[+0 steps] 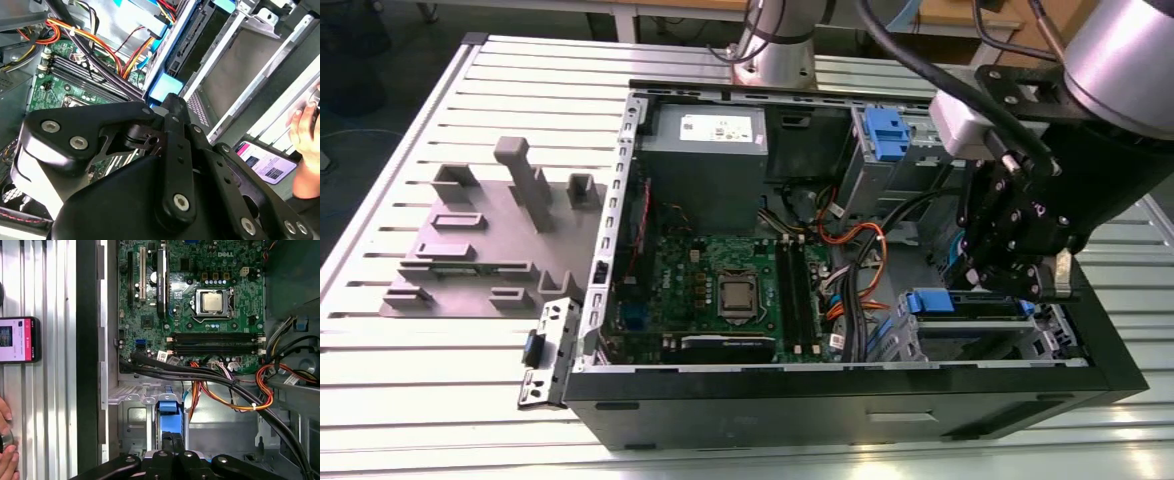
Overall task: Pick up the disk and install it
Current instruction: 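Insert the disk into the insertion slot, then insert the first disk wire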
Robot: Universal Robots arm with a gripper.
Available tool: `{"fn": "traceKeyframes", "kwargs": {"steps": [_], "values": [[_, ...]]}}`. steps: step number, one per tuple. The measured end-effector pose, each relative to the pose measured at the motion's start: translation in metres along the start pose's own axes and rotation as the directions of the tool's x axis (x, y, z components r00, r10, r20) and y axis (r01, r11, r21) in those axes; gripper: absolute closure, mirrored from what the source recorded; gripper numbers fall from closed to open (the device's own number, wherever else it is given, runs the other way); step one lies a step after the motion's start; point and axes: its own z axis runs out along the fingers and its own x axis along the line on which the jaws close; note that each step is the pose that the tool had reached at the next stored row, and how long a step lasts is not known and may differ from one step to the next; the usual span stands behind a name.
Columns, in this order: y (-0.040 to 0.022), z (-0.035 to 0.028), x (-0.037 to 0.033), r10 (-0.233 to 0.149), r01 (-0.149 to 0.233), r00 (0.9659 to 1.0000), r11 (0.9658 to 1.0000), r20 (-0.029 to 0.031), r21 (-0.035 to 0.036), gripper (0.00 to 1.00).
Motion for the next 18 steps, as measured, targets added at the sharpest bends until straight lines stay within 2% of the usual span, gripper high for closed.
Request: {"fn": "traceKeyframes", "kwargs": {"steps": [3, 6, 8, 12, 14, 18], "values": [[0.0000, 0.0047, 0.0000, 0.000, 0.000, 1.0000, 1.0000, 0.0022, -0.0001, 0.89], [0.0000, 0.0049, -0.0001, 0.000, 0.000, 1.0000, 1.0000, 0.0037, -0.0001, 0.89], [0.0000, 0.0050, 0.0000, 0.000, 0.000, 0.9999, 1.0000, 0.0105, -0.0003, 0.89], [0.0000, 0.0050, 0.0000, 0.000, 0.000, 0.9999, 1.0000, 0.0113, -0.0004, 0.89], [-0.0001, 0.0050, 0.0000, -0.001, 0.001, 0.9993, 1.0000, 0.0376, -0.0012, 0.89], [0.0000, 0.0050, 0.0000, -0.001, 0.001, 0.9993, 1.0000, 0.0385, -0.0012, 0.89]]}}
